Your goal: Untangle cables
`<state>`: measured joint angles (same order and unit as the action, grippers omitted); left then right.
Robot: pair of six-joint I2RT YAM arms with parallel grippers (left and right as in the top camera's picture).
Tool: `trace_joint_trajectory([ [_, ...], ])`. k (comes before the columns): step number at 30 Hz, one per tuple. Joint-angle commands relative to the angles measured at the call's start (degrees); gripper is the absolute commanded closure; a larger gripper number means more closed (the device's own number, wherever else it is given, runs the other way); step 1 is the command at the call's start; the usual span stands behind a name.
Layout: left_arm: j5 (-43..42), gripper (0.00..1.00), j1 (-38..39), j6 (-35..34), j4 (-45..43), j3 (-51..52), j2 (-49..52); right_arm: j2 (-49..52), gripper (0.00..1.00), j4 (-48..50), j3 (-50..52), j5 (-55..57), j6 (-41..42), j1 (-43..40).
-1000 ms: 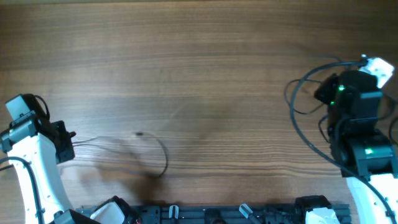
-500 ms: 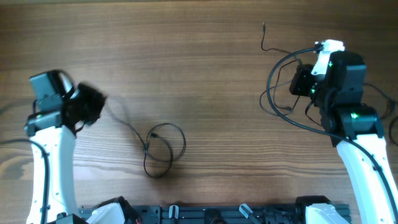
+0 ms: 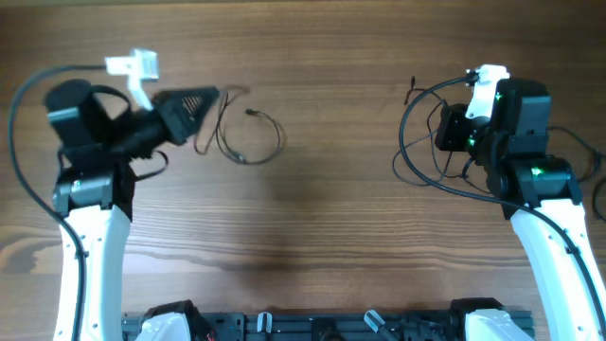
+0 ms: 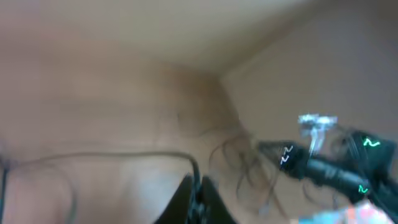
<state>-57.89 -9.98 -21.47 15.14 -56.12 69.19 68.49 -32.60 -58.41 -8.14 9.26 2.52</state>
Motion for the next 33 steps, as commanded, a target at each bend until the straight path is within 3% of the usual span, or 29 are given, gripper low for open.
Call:
trace_joint_trajectory([
  [1, 18.0, 0.96, 5.1, 2.2, 12.3, 0.6, 3.4, 0.3, 0.96, 0.2, -0.2, -1.8, -0.7, -0.1],
  [4, 18.7, 0.95, 7.0, 0.4, 16.3, 0.6, 3.8, 0.3, 0.96, -0.8, -0.2, -1.8, -0.9, -0.1],
  [5, 18.8, 0.85, 7.0, 0.2, 16.0, 0.6, 2.9, 0.3, 0.96, -1.4, -0.2, -1.9, -1.6, -0.1],
  [6, 18.8, 0.59, 6.7, 0.2, 15.7, 0.6, 2.2, 0.3, 0.96, -1.9, -0.2, -1.9, -1.7, -0.1],
  [7, 18.8, 0.25, 6.4, 0.2, 15.5, 0.6, 1.4, 0.3, 0.96, -2.3, -0.2, -1.9, -1.6, -0.1],
  [8, 18.9, 0.00, 6.1, 0.2, 15.6, 0.6, 0.6, 0.3, 0.96, -2.7, -0.2, -1.9, -1.7, -0.1],
  [18, 19.2, 0.00, 5.9, 0.3, 16.9, 0.6, -0.7, 0.3, 0.96, 0.9, -0.2, -10.0, -1.8, -0.1],
  [23, 19.2, 0.00, 5.9, 0.3, 16.9, 0.6, -0.7, -0.1, 0.96, 19.0, -0.2, -9.2, -1.7, -0.9],
  [26, 19.2, 0.00, 5.9, 0.3, 16.9, 0.6, -0.7, -0.1, 0.96, 27.5, -0.2, 0.9, -1.8, -1.2],
  [28, 19.2, 0.00, 5.9, 0.2, 16.9, 0.6, -0.7, 0.2, 0.96, 31.4, -0.2, 17.1, -3.1, -1.2],
  [30, 19.2, 0.00, 5.9, 0.3, 16.9, 0.6, -0.7, 1.5, 0.96, 36.1, -0.2, 28.5, -8.9, -1.5],
  [33, 19.2, 0.00, 5.9, 0.3, 16.9, 0.6, -0.7, 7.5, 0.96, 50.5, -0.2, 34.0, -17.0, -4.9],
])
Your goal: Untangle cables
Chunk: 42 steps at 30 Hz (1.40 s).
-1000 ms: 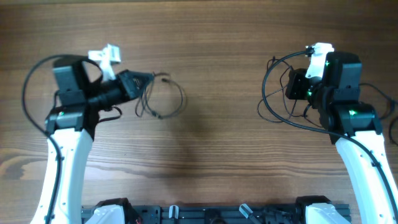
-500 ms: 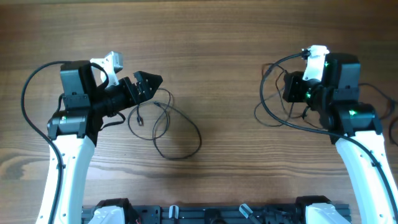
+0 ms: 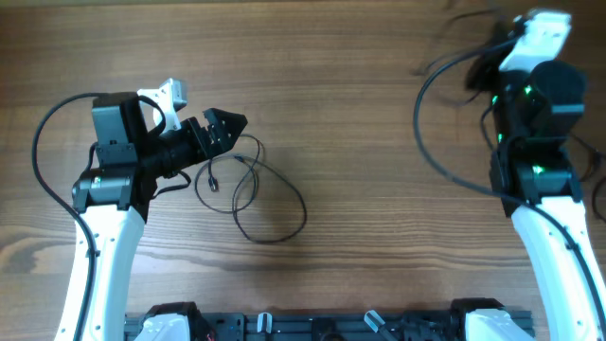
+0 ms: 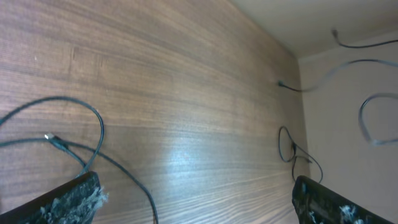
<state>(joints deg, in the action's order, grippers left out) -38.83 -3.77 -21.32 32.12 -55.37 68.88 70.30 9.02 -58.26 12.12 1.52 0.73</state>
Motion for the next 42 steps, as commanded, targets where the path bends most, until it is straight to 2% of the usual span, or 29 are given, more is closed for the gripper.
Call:
trace_joint_trajectory([
  [1, 0.2, 0.00, -0.3, 0.1, -0.1, -0.1, -0.4, 8.0, 0.96, 13.7, -0.3, 13.7, -11.1, -4.5],
  [5, 0.2, 0.00, -0.3, 0.1, -0.1, -0.1, -0.4, 24.5, 0.96, 47.5, -0.6, 10.4, -12.0, -12.6],
  [7, 0.2, 0.00, -0.3, 0.1, -0.1, -0.1, -0.4, 31.5, 0.96, 54.5, -2.2, 8.4, -11.6, -15.6],
  [8, 0.2, 0.00, -0.3, 0.1, -0.1, -0.1, -0.4, 34.4, 0.96, 54.1, -3.7, 8.3, -10.4, -16.9],
  [11, 0.2, 0.00, -0.3, 0.1, -0.1, -0.1, -0.4, 43.6, 0.96, 43.4, -10.7, 4.5, -6.1, -21.0],
  [15, 0.2, 0.00, -0.3, 0.1, -0.1, -0.1, -0.4, 52.4, 0.96, 30.7, -19.6, -5.4, -5.2, -23.8],
  [19, 0.2, 0.00, -0.3, 0.1, -0.1, -0.1, -0.4, 54.5, 0.95, 30.1, -21.0, -5.8, -2.7, -24.6],
  [20, 0.2, 0.00, -0.3, 0.1, -0.1, -0.1, -0.4, 54.6, 0.92, 30.0, -21.0, -5.8, -2.6, -24.7],
  [21, 0.2, 0.00, -0.3, 0.1, -0.1, -0.1, -0.4, 54.6, 0.75, 29.8, -21.0, -5.8, -2.6, -24.8],
  [22, 0.2, 0.00, -0.3, 0.1, -0.1, -0.1, -0.4, 54.5, 0.44, 28.9, -21.0, -5.8, -2.6, -24.9],
  [23, 0.2, 0.00, -0.3, 0.1, -0.1, -0.1, -0.4, 54.5, 0.26, 27.5, -21.0, -5.8, -2.6, -25.0],
  [25, 0.2, 0.00, -0.3, 0.1, -0.1, -0.1, -0.4, 54.5, 0.00, 21.2, -21.0, -7.1, -0.3, -25.0],
  [30, 0.2, 0.00, -0.3, 0.1, -0.1, -0.1, -0.4, 54.4, 0.00, 6.2, -21.0, -8.0, 8.2, -25.0],
  [34, 0.2, 0.00, -0.3, 0.1, -0.1, -0.1, -0.4, 51.2, 0.00, 0.3, -21.0, -7.9, 8.1, -24.9],
  [39, 0.2, 0.00, -0.3, 0.1, -0.1, -0.1, -0.4, 40.1, 0.00, -4.9, -21.0, -8.5, 8.1, -24.3],
  [42, 0.2, 0.00, -0.3, 0.1, -0.1, -0.1, -0.4, 31.5, 0.00, -12.2, -21.0, -20.3, 12.2, -22.7],
])
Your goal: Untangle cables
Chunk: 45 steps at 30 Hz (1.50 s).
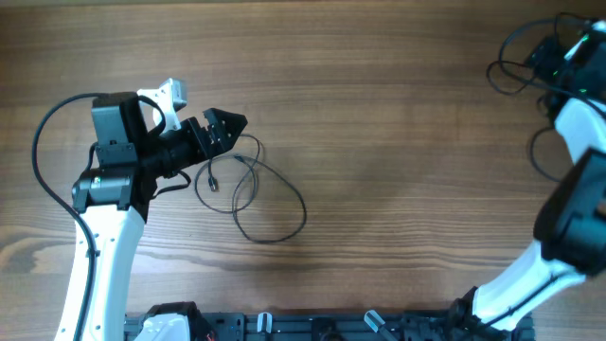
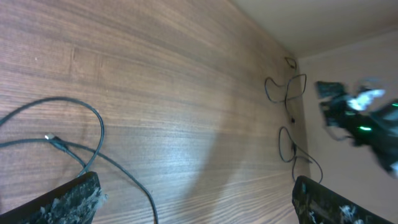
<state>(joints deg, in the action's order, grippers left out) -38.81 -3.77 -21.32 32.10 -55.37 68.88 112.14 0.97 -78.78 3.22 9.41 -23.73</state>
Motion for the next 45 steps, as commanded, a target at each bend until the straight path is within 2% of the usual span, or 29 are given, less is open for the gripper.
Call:
trace_joint_trajectory([
  [1, 0.2, 0.00, -0.3, 0.1, -0.1, -0.1, -0.4, -12.8, 0.00, -7.1, -0.5, -17.2, 6.4, 2.6],
  [5, 0.2, 0.00, -0.3, 0.1, -0.1, -0.1, -0.4, -17.7, 0.00, -20.7, -0.5, -34.7, 16.7, 9.5],
  [7, 0.2, 0.00, -0.3, 0.1, -0.1, -0.1, -0.4, -17.1, 0.00, -27.9, 0.0, -39.2, 17.3, 15.3],
  [10, 0.2, 0.00, -0.3, 0.1, -0.1, -0.1, -0.4, -16.2, 0.00, -33.8, 4.2, -36.5, 10.3, 26.6],
  [13, 0.2, 0.00, -0.3, 0.1, -0.1, -0.1, -0.4, -16.0, 0.00, -34.1, 8.8, -30.6, 10.1, 34.5],
  [16, 0.2, 0.00, -0.3, 0.1, -0.1, -0.1, -0.4, -16.0, 0.00, -28.1, 13.5, -29.7, 10.1, 42.1],
  [21, -0.2, 0.00, -0.3, -0.4, -0.1, -0.1, -0.4, -15.9, 0.00, -9.0, 21.9, -26.6, 10.2, 52.9],
  [23, 0.2, 0.00, -0.3, -1.0, -0.1, -0.1, -0.4, -15.9, 0.00, -4.4, 23.9, -26.5, 10.2, 55.5],
  [26, 4.2, 0.00, -2.8, -2.3, -0.3, -0.2, -1.2, -15.2, 0.00, 1.1, 26.5, -19.5, 10.1, 61.6],
  [27, 4.2, 0.00, -4.6, -3.6, -0.1, -0.2, -1.7, -14.8, 0.00, 1.6, 26.5, -18.4, 9.8, 62.6],
  [31, 3.9, 0.00, -14.7, -6.2, 3.5, -0.2, -5.7, -10.0, 0.01, 7.6, 26.5, -17.2, -0.5, 67.5],
  [36, 4.0, 0.00, -22.6, -6.1, 14.1, -0.2, -9.2, -0.5, 0.07, 19.1, 26.5, -13.1, -0.3, 70.8],
  [42, 4.0, 0.00, -23.0, -6.2, 17.3, -0.2, -9.1, 5.9, 0.07, 23.1, 25.3, -8.3, -0.4, 72.7],
  [45, 4.0, 0.00, -23.0, -6.2, 18.3, -0.2, -9.1, 7.1, 0.14, 25.9, 25.0, -3.7, 0.5, 73.9],
])
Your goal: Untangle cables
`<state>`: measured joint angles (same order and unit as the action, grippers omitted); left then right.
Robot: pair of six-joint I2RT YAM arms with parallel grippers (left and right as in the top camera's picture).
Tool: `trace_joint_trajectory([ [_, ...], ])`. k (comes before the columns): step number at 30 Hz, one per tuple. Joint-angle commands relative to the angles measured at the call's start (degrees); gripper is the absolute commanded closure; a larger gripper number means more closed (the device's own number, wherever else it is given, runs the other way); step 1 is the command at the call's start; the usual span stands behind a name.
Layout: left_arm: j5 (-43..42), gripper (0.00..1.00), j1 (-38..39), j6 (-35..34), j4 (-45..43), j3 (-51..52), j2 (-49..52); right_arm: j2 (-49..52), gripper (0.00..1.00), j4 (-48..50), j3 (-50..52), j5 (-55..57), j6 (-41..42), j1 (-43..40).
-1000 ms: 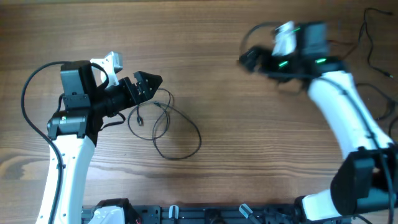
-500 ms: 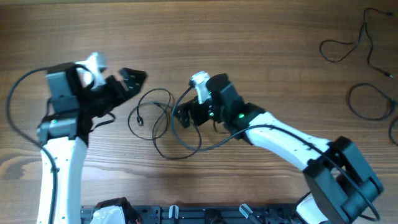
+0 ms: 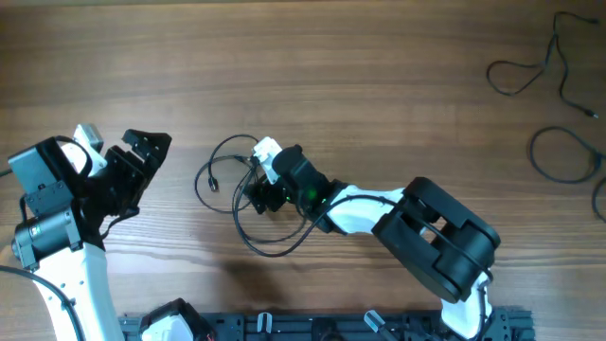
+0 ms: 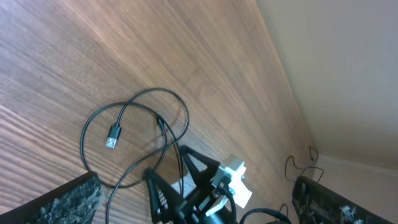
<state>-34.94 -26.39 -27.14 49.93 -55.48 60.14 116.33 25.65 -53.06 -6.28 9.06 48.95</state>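
A black cable (image 3: 248, 220) lies in loose loops left of the table's middle, its USB plug (image 3: 213, 185) at the left end. The left wrist view shows the same cable (image 4: 138, 99) and plug (image 4: 112, 137). My right gripper (image 3: 254, 191) has reached across to it and stands open low over the loops (image 4: 171, 171), with a strand running between its fingers. My left gripper (image 3: 142, 156) is open, off to the left of the cable and holding nothing; its pads (image 4: 78, 200) show at the bottom corners of its wrist view.
Two more black cables lie at the far right: one coiled near the back edge (image 3: 525, 68), another as a loop below it (image 3: 559, 156). The right arm (image 3: 426, 227) stretches across the front middle of the wooden table (image 3: 379, 95).
My right arm has come from the far right back corner to the cable left of centre. My left gripper has drawn back to the left, away from the cable. The loops have shifted a little.
At first my left gripper was at the small cable at the back left and my right at a bundle on the right. Then the left stood open over the laid-out cable while the right was farther back, then in the far corner. Now the right is at the left cable.
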Motion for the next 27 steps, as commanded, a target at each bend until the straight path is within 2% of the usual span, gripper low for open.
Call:
trace_joint_trajectory([
  [1, 0.1, 0.00, -0.3, -0.3, 0.5, 0.0, -0.3, 3.3, 0.14, 1.5, -1.0, 8.3, 1.4, 1.7],
  [3, 0.1, 0.00, -0.3, -0.3, 0.5, 0.0, -0.3, 4.7, 0.19, 1.3, -2.3, 13.5, 1.3, 3.1],
  [5, 0.1, 0.00, -0.3, -0.3, 0.5, 0.0, -0.3, 7.4, 0.35, -0.1, -4.1, 16.8, -2.1, 4.3],
  [7, 0.1, 0.00, -0.3, -0.3, 0.6, 0.0, -0.3, 9.4, 0.43, -2.2, -5.2, 17.0, -3.8, 4.6],
  [8, 0.1, 0.00, -0.3, -0.3, 0.8, 0.0, -0.3, 9.7, 0.66, -3.0, -5.5, 17.9, -3.5, 4.4],
  [9, 0.1, 0.00, -0.3, -0.3, 0.8, 0.0, -0.3, 9.1, 0.84, -3.8, -5.5, 19.0, -2.6, 4.1],
  [10, 0.1, 0.00, -0.3, -0.3, 0.8, 0.0, -0.3, 8.6, 0.96, -4.3, -5.5, 19.5, -2.1, 3.9],
  [16, 0.1, 0.00, -0.4, -0.3, 0.8, 0.0, -0.3, -4.5, 0.96, -20.6, -5.5, 24.9, 5.2, -1.0],
  [19, 0.1, 0.00, -0.4, -0.3, 0.8, 0.0, -0.3, -13.1, 0.96, -27.9, -5.4, 27.7, 6.0, -6.9],
  [22, 0.1, 0.00, -0.3, -0.3, 0.8, 0.0, -0.3, -19.0, 0.96, -29.2, -5.4, 27.2, 5.4, -14.4],
  [25, 0.1, 0.00, -0.3, -0.3, 0.8, 0.0, -0.3, -20.6, 0.96, -26.7, -5.4, 21.4, -2.4, -23.6],
  [27, 0.1, 0.00, -0.3, -0.3, 0.8, 0.0, -0.3, -20.1, 0.96, -25.7, -5.4, 18.6, -3.5, -28.3],
])
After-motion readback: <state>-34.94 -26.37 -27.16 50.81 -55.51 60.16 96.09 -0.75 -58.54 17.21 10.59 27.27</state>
